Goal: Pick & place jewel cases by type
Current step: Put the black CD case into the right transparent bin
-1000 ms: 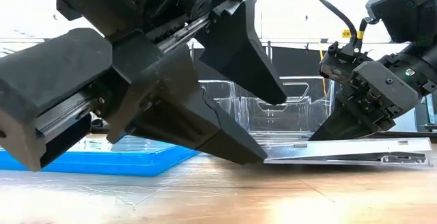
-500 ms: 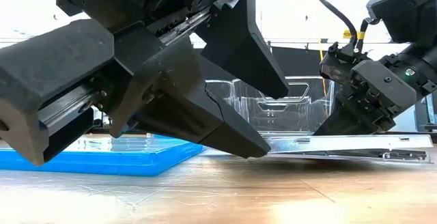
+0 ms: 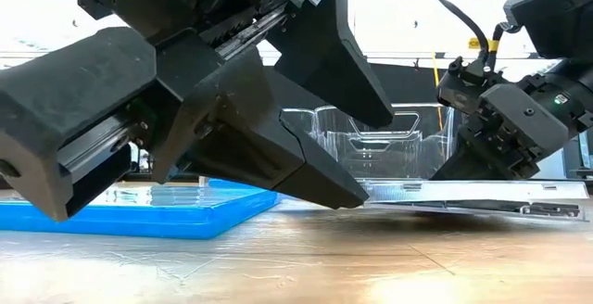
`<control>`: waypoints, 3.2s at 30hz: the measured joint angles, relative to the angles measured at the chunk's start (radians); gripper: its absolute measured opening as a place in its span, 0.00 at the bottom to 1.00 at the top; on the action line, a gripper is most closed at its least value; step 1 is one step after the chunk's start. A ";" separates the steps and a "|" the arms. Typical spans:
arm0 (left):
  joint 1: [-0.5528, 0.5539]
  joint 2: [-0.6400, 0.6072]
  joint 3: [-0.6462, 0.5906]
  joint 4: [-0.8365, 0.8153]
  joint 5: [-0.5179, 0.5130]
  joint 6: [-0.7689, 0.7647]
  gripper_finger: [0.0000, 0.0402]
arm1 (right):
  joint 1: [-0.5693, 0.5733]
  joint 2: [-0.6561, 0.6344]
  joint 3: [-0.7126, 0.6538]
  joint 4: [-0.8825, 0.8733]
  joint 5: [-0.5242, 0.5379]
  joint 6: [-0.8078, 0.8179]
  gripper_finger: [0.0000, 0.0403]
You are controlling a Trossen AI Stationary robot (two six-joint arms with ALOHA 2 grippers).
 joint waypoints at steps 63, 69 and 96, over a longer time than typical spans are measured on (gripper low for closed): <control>-0.003 0.000 0.000 0.034 -0.067 0.059 0.67 | 0.000 -0.066 0.003 -0.129 0.087 -0.013 0.00; -0.005 0.000 0.000 0.034 -0.081 0.076 0.67 | 0.000 -0.066 0.003 -0.129 0.087 -0.013 0.00; -0.005 0.000 0.001 0.023 -0.087 0.146 0.67 | 0.004 -0.066 0.000 -0.115 0.088 0.002 0.00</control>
